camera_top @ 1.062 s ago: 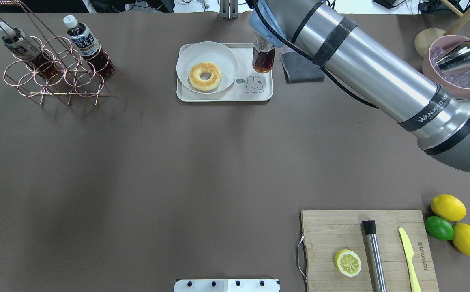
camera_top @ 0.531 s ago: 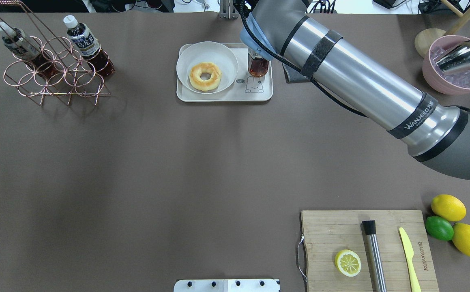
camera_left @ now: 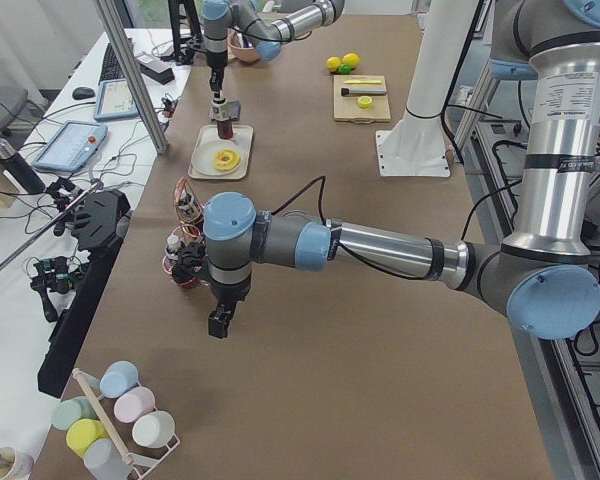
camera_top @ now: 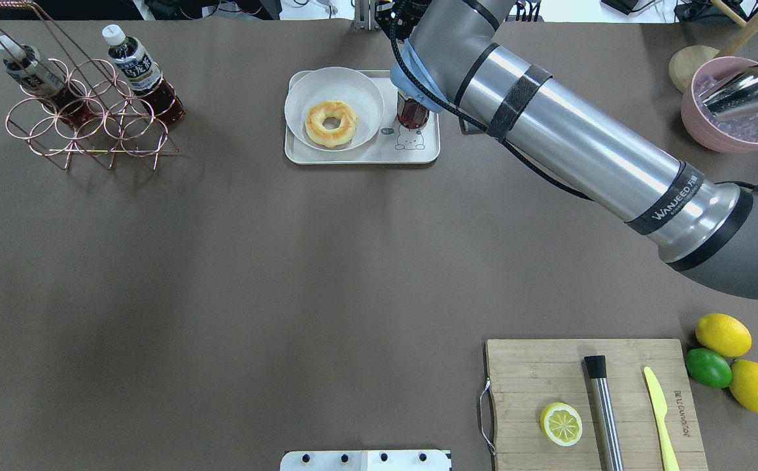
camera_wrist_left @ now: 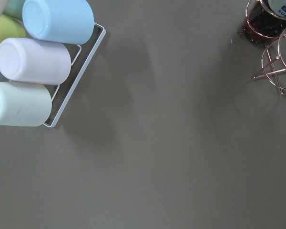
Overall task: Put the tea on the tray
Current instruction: 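Carry the tea bottle with the right gripper onto the tray beside the bowl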
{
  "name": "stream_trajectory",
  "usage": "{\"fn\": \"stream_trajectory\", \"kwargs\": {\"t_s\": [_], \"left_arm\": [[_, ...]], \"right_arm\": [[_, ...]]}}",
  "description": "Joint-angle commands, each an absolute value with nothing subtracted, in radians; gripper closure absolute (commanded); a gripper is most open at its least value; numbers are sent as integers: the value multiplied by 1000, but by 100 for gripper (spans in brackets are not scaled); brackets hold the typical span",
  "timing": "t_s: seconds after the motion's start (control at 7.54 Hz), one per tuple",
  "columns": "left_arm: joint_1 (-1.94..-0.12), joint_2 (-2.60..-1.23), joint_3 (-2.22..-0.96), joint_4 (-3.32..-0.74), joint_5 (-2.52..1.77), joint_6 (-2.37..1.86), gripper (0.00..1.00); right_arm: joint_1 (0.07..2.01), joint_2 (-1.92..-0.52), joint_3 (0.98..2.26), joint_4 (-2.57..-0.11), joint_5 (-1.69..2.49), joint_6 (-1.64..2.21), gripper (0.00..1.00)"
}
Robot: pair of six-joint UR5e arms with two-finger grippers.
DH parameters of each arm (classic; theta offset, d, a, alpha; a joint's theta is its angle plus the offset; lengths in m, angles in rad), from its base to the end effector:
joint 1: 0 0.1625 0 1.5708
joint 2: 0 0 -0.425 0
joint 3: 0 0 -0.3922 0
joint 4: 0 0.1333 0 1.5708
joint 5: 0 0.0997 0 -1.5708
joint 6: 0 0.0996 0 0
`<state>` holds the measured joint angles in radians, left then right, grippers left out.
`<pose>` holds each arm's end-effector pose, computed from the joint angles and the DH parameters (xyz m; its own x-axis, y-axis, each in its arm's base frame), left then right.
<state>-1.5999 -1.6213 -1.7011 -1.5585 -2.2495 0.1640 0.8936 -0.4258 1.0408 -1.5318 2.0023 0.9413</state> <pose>-0.0858 -0.5163 0.5761 0.7753 0.2424 -0.5832 -0.0992 0.9587 0.2665 -0.4559 -0.7133 0.1229 0.7249 0.0481 0.6872 -0.1505 0.9845 0.0899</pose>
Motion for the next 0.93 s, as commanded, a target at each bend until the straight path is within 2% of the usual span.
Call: {"fn": "stream_trajectory", "kwargs": {"t_s": [0.0, 0.27, 0.8], "left_arm": [[-1600, -1620, -1700, -1559, -2249, 164, 2], [-1600, -1620, -1700, -1559, -2250, 164, 2], [-1600, -1620, -1703, -1559, -2252, 172, 2]], "right_arm": [[888, -431, 1052, -1528, 2002, 939, 1], [910, -434, 1124, -1584, 2046, 940, 0], [898, -463, 1533, -2129, 2068, 945, 0]]}}
